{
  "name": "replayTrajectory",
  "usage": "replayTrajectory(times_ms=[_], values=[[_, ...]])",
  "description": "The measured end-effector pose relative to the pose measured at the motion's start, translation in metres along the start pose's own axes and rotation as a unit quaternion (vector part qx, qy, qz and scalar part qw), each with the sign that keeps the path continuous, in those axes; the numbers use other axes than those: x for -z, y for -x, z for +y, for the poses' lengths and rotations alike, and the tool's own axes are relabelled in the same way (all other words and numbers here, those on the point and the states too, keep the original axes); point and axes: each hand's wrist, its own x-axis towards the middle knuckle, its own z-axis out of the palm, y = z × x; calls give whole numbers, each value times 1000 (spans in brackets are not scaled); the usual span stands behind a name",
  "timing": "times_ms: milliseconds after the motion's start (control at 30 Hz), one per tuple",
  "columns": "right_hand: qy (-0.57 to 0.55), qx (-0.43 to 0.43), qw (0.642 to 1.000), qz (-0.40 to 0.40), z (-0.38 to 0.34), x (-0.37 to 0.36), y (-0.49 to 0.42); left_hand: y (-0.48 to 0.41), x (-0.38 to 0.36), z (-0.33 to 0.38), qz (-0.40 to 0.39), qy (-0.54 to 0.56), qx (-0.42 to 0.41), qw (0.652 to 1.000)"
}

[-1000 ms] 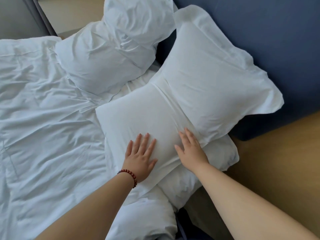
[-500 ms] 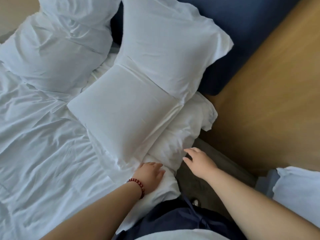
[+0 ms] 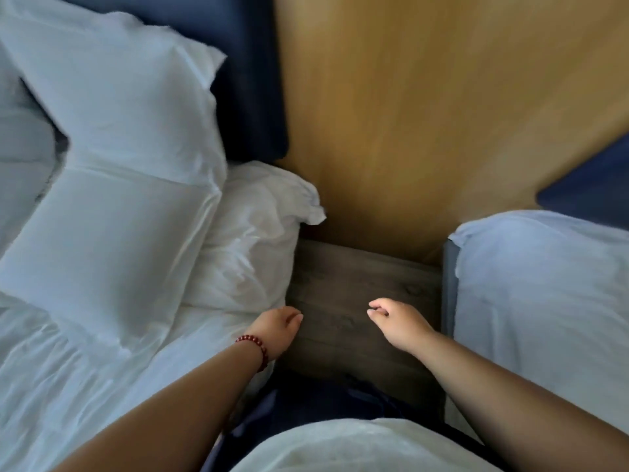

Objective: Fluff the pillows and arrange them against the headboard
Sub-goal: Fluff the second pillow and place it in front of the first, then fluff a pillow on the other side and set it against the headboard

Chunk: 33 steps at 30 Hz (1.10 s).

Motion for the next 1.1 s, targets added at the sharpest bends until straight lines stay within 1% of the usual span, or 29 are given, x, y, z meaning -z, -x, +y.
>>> replayTrajectory(times_ms=[133, 233, 333, 467, 600, 767, 867, 1000, 1100], values=[[-50, -28, 998, 17, 70, 21, 33, 2, -54, 56, -39, -4, -26, 999], [-83, -61, 994, 38, 119, 26, 53, 1, -87, 90, -89, -32, -53, 994], [-149, -90, 982, 66, 156, 27, 74, -5, -101, 118, -125, -75, -75, 986], [-233, -135, 957, 112, 185, 28, 94, -15, -105, 150, -129, -95, -106, 981], [-345, -195, 903, 166, 198, 22, 111, -29, -110, 171, -161, -132, -130, 969], [-414, -243, 855, 196, 195, 11, 122, -53, -109, 197, -204, -194, -180, 942], [-462, -278, 809, 233, 188, 5, 122, -70, -101, 214, -227, -225, -208, 924], [-528, -313, 740, 275, 173, 0, 122, -84, -96, 244, -271, -205, -214, 916], [-558, -331, 705, 285, 162, -11, 127, -92, -102, 263, -298, -187, -221, 910]])
